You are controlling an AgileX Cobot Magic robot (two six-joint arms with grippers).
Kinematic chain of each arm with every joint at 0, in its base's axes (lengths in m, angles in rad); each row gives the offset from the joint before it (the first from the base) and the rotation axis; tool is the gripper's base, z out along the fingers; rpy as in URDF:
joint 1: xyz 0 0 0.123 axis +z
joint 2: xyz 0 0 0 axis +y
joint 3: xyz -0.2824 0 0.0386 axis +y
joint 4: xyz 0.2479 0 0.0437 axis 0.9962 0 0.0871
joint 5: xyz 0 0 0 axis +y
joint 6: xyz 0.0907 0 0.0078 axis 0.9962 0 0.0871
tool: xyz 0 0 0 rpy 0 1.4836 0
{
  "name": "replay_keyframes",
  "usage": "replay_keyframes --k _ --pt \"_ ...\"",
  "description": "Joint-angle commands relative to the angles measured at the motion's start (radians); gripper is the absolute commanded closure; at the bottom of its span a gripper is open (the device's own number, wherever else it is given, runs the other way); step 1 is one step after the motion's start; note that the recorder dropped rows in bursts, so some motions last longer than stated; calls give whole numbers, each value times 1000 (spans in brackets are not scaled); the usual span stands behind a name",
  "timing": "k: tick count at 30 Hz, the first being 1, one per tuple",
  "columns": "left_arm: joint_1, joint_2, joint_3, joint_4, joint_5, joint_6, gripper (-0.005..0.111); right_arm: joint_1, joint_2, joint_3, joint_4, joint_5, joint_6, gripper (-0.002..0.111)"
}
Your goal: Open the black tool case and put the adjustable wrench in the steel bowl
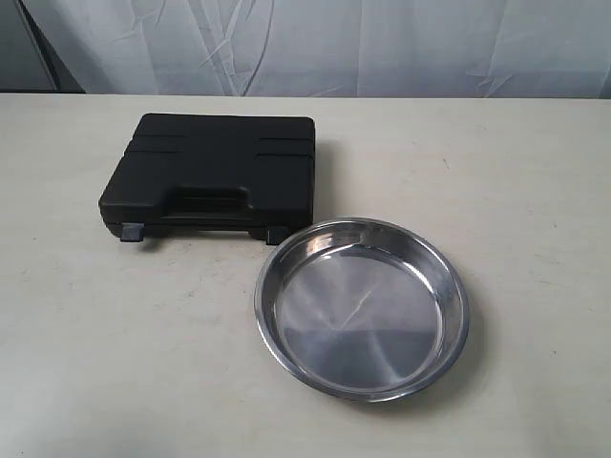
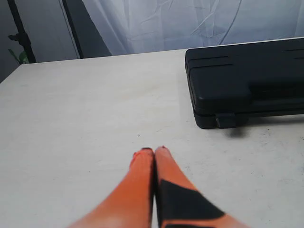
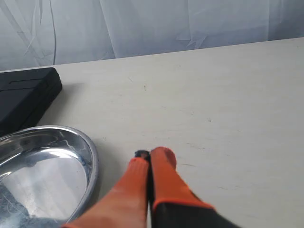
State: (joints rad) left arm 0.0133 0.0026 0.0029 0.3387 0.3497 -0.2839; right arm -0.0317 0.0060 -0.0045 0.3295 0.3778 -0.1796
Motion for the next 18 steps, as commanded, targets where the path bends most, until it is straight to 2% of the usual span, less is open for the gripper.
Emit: replay_keyframes --k 1,18 --pt "4 -3 -3 4 -10 -1 107 -7 -6 5 3 -7 -3 109" --pt "4 -3 -3 4 -10 -1 107 -7 -6 5 -35 -26 -3 109"
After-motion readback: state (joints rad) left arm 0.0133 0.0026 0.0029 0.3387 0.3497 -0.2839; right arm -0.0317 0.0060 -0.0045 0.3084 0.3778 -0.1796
